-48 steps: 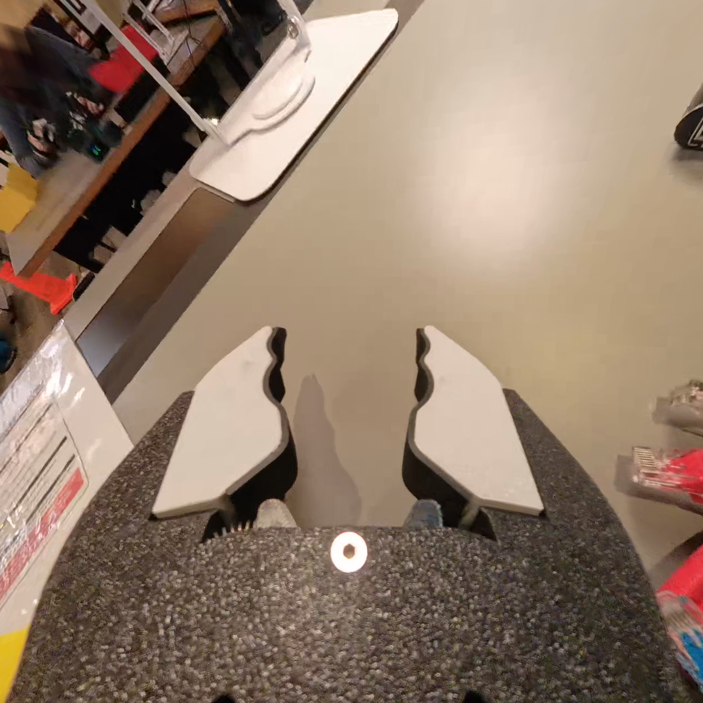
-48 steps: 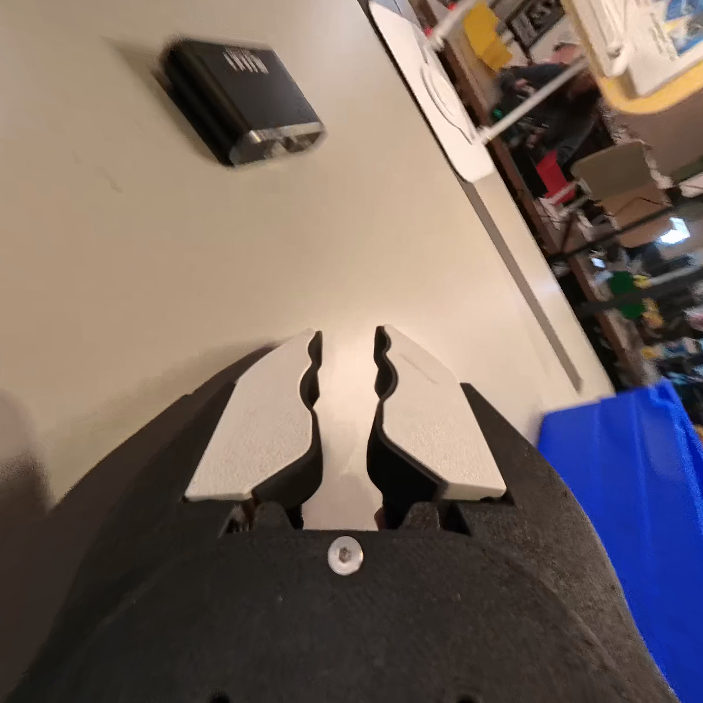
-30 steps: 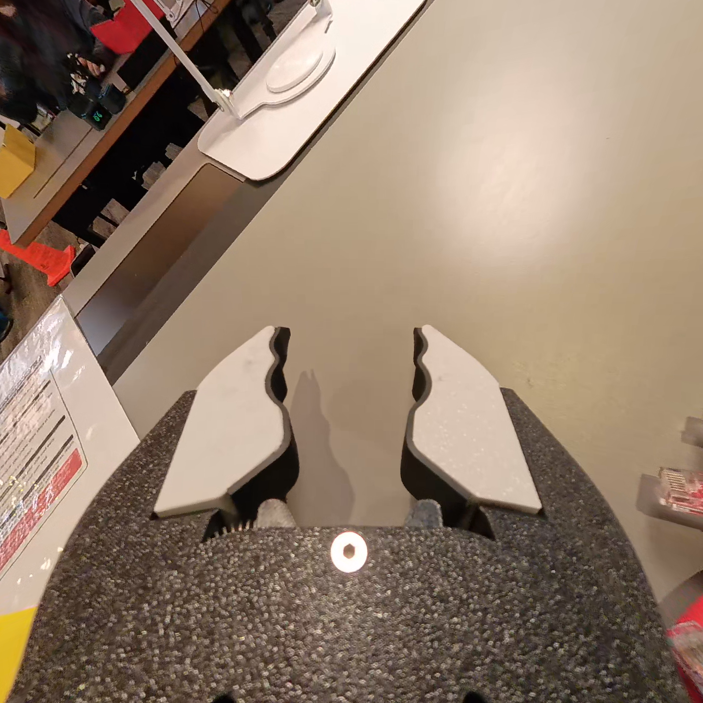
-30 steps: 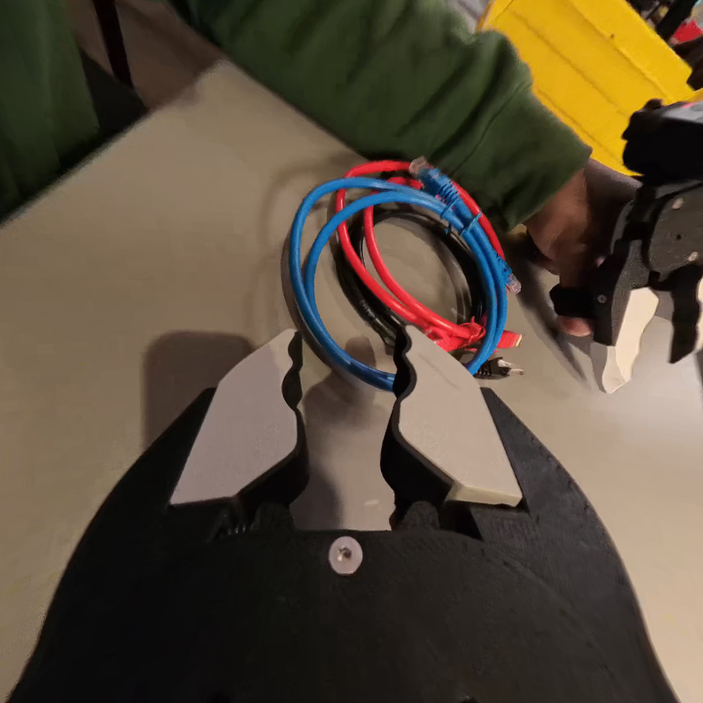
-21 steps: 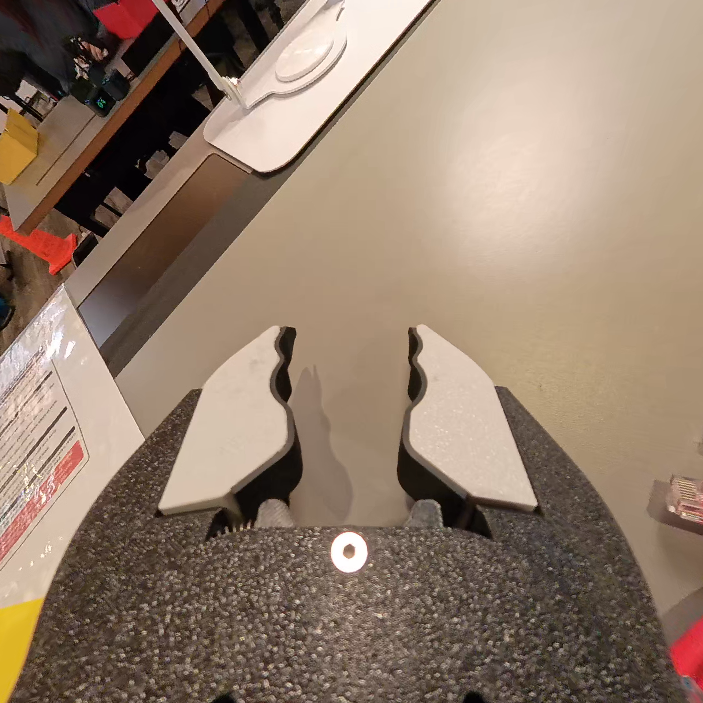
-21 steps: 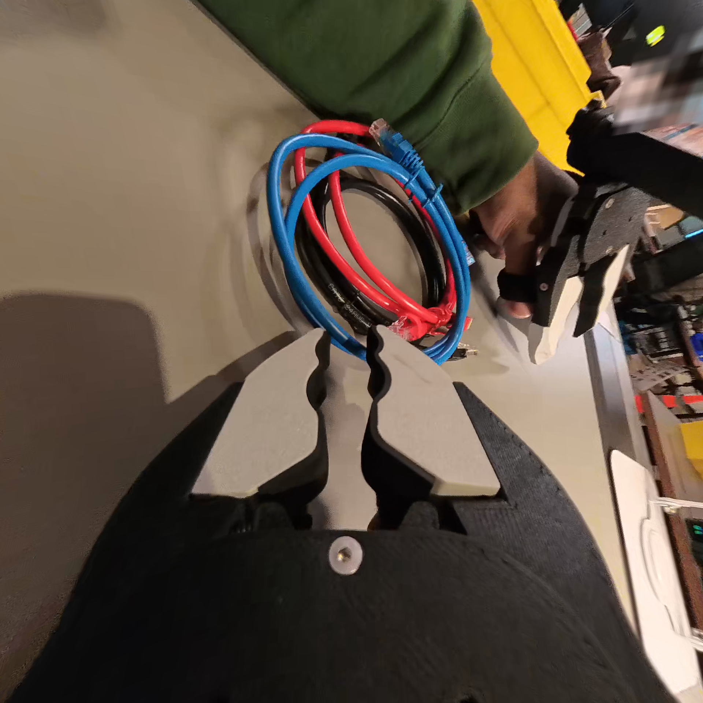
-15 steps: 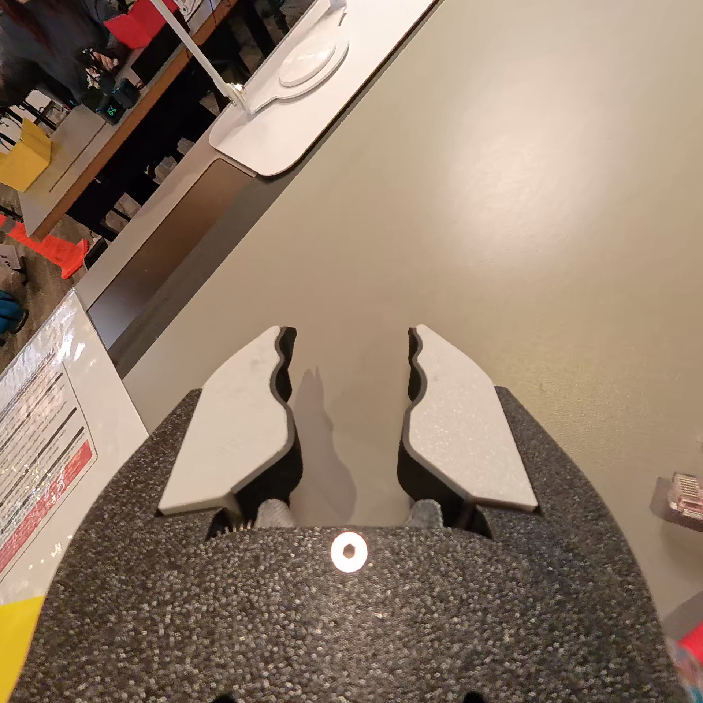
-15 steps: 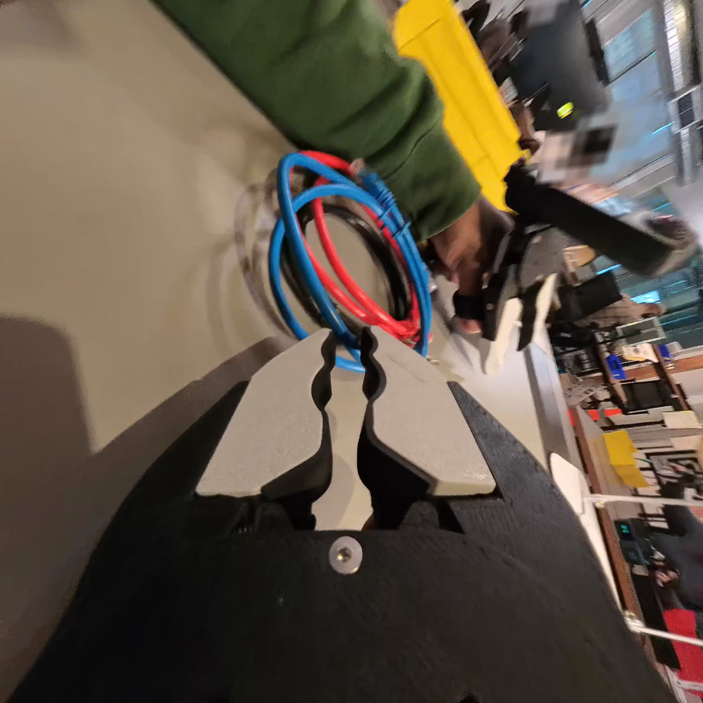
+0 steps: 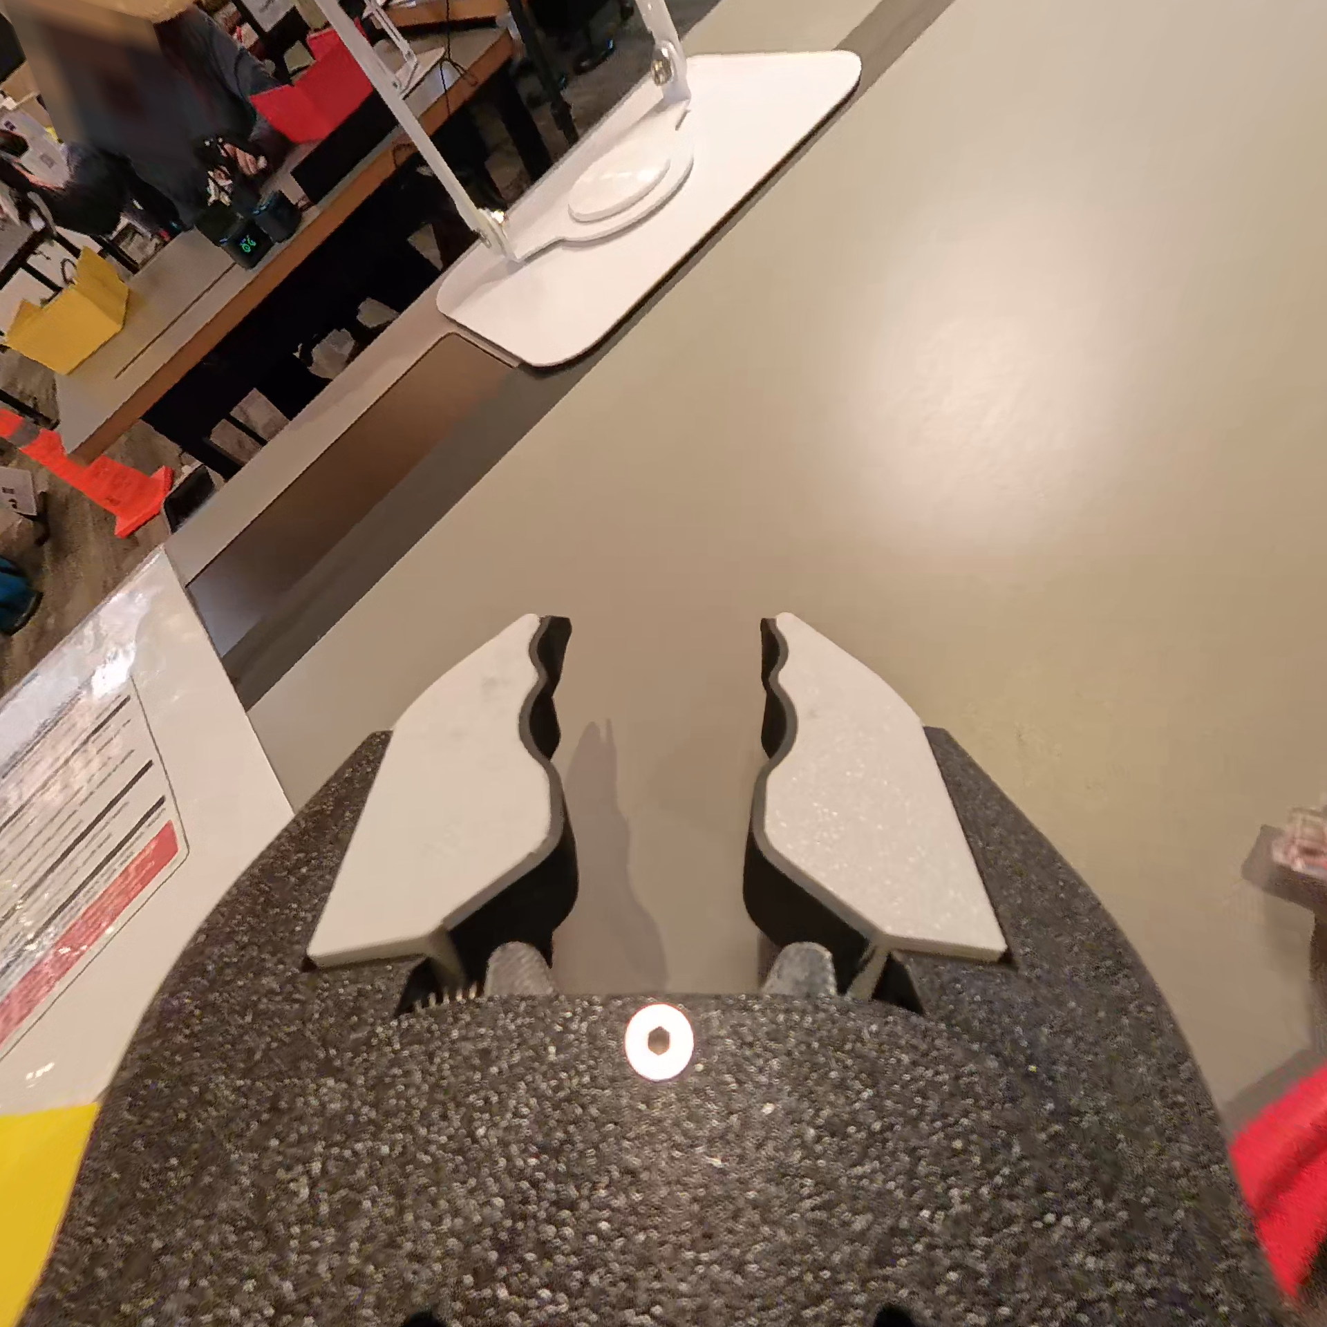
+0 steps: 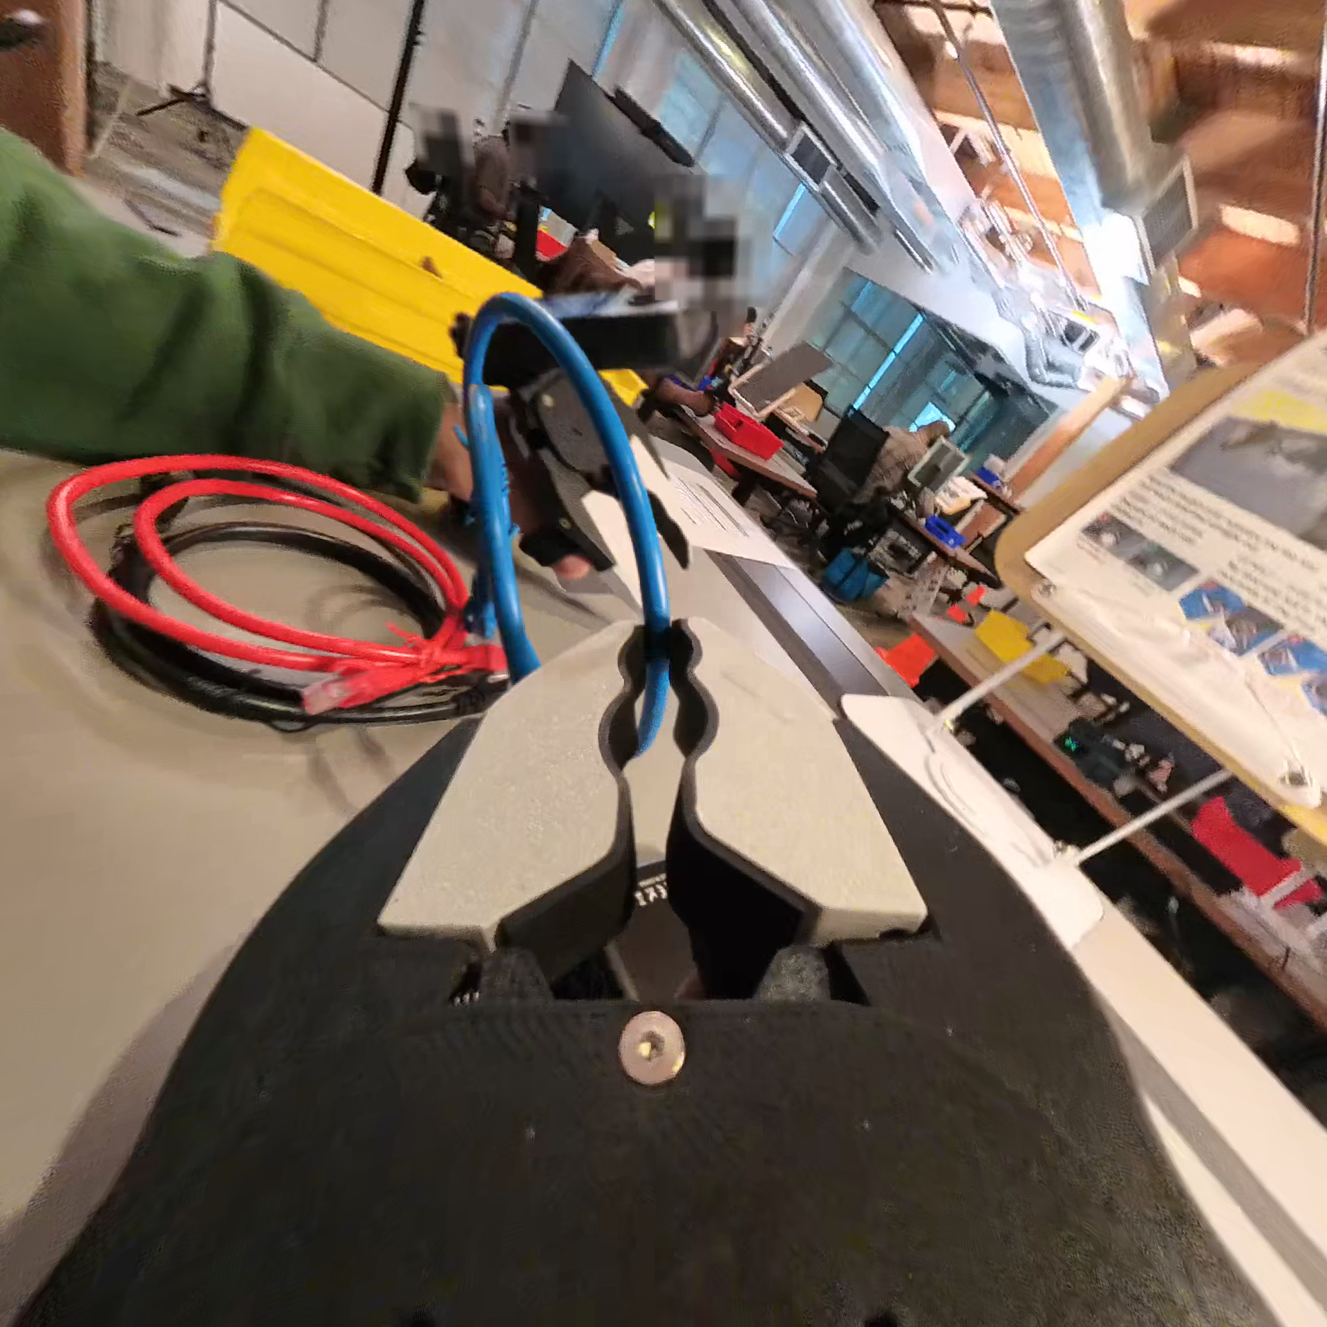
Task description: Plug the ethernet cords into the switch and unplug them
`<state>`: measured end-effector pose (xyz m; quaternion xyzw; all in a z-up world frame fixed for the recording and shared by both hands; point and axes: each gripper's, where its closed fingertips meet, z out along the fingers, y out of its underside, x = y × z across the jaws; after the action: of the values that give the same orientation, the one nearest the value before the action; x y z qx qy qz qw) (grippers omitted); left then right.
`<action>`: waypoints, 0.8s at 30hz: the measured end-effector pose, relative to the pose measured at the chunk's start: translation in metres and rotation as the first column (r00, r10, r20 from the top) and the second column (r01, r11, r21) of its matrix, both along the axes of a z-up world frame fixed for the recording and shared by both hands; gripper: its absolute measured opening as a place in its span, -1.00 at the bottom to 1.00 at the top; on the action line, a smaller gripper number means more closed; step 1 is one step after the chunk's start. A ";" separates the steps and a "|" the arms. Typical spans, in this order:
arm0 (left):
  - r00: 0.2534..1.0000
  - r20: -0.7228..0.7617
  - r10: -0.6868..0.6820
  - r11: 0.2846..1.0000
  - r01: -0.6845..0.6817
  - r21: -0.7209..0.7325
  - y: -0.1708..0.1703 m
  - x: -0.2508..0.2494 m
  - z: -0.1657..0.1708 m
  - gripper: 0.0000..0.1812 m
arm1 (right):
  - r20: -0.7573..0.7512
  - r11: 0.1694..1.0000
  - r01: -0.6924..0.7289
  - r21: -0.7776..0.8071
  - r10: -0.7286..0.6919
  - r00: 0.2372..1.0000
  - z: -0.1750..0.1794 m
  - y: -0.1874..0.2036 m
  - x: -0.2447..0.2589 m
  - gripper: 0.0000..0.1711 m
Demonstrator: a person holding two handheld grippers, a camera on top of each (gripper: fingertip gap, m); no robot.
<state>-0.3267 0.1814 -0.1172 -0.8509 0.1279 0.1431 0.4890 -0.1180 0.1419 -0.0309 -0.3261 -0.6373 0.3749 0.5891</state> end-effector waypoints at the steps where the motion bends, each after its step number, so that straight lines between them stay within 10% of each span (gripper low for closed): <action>1: 1.000 0.022 -0.009 1.000 0.009 0.010 -0.001 0.001 0.002 -0.42 | 0.000 0.999 0.019 -0.028 -0.019 1.000 0.000 0.007 0.000 -0.93; 12: 0.817 0.224 -0.532 0.841 0.541 0.024 -0.040 0.080 0.012 -0.44 | 0.037 0.976 0.133 -0.172 -0.129 0.991 -0.007 0.053 -0.002 -0.93; 18: 0.818 0.204 -0.538 0.840 0.542 0.039 -0.027 0.101 0.013 -0.35 | 0.052 0.981 0.108 -0.161 -0.101 0.994 -0.013 0.048 -0.004 -0.93; 24: 0.852 0.128 -0.507 0.860 0.510 0.007 -0.022 0.102 0.016 -0.81 | 0.055 0.981 0.129 -0.142 -0.122 0.991 -0.015 0.051 -0.004 -0.92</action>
<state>-0.2250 0.1591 -0.1017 -0.8006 0.3192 -0.0468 0.5049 -0.1223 0.1926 -0.0456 -0.4161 -0.5998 0.3746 0.5716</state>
